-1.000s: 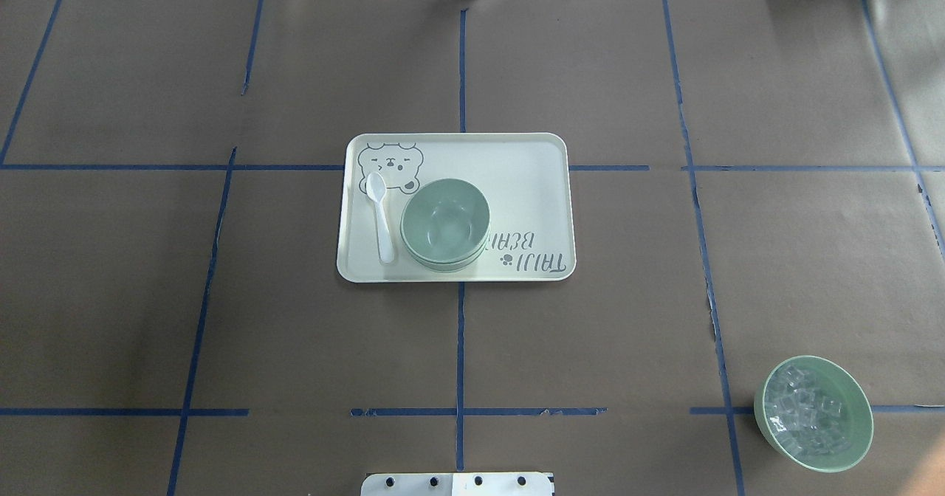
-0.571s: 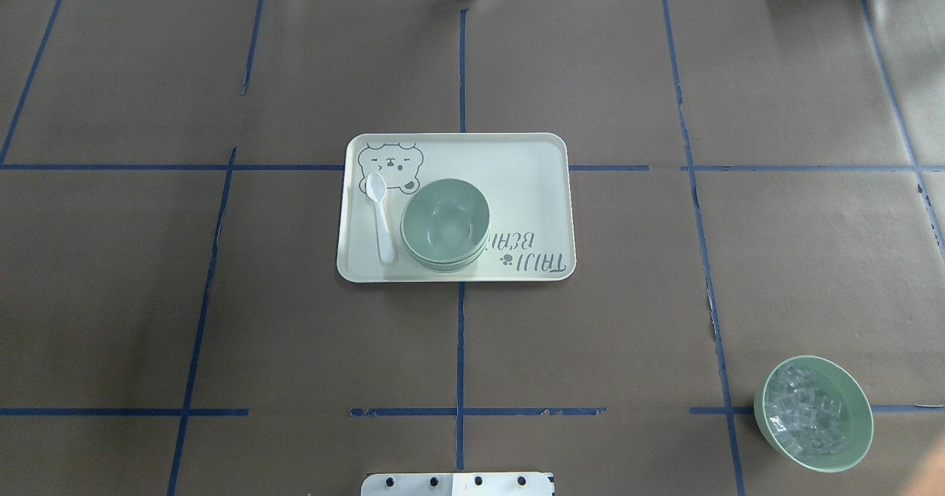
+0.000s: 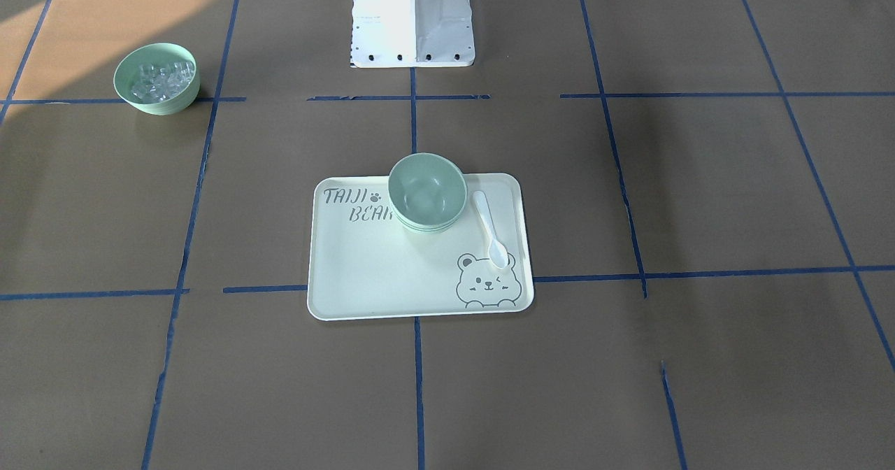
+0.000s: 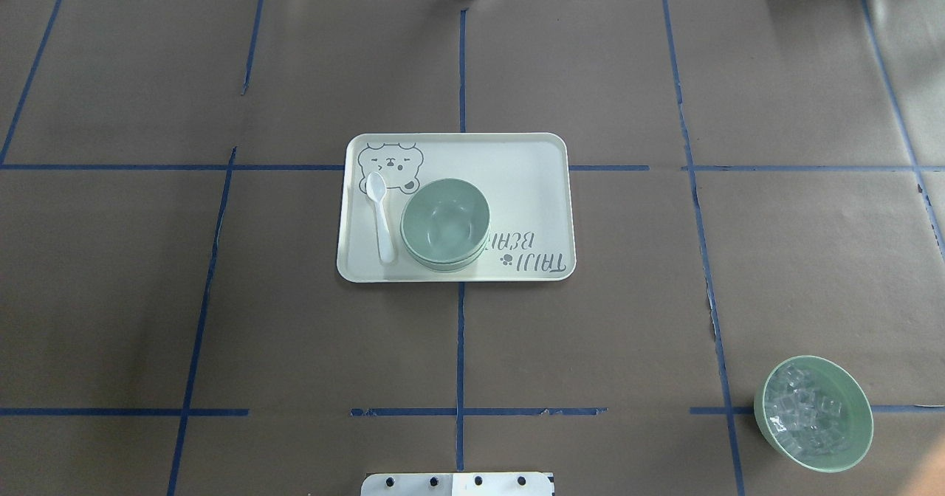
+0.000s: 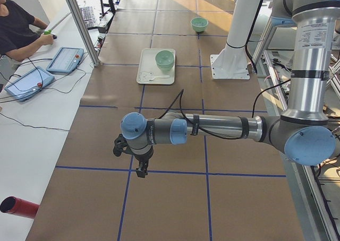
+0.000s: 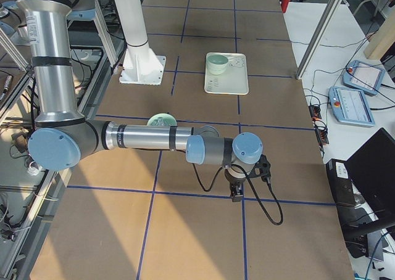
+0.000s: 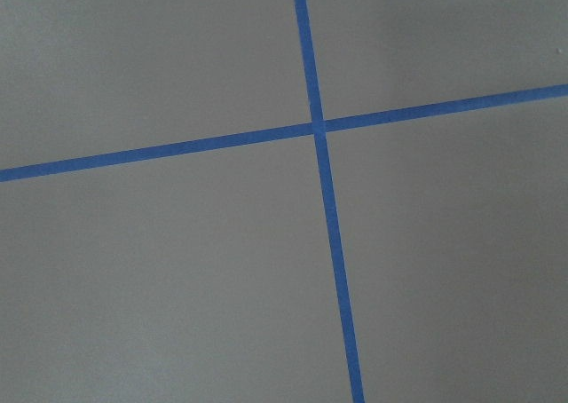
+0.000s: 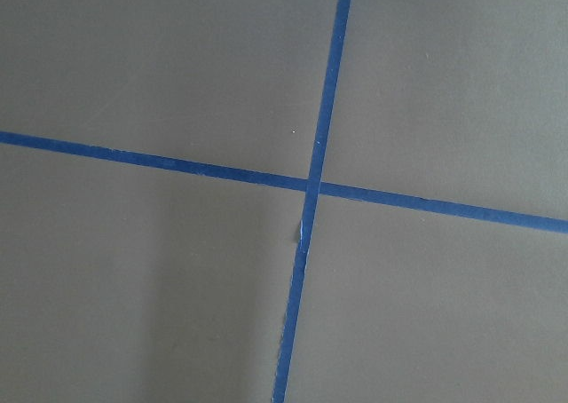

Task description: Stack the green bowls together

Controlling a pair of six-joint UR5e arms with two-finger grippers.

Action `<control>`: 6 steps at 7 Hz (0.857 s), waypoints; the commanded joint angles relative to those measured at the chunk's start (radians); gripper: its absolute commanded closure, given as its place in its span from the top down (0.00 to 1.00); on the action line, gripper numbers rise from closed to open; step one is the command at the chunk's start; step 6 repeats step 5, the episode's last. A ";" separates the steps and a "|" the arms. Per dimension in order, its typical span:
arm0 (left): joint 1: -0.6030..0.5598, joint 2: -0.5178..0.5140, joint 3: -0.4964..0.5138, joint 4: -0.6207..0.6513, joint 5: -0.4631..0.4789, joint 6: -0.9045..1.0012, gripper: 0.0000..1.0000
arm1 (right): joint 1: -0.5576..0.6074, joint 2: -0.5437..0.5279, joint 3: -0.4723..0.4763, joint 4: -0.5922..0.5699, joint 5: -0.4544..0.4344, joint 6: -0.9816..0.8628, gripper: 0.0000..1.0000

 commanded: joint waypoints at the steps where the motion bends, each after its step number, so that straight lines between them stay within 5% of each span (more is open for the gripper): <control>1: 0.000 0.001 0.002 0.000 -0.002 0.000 1.00 | 0.000 0.000 0.000 0.000 0.000 0.000 1.00; 6: 0.000 0.001 0.002 0.000 -0.005 0.000 1.00 | 0.000 0.002 0.006 0.000 0.000 0.002 1.00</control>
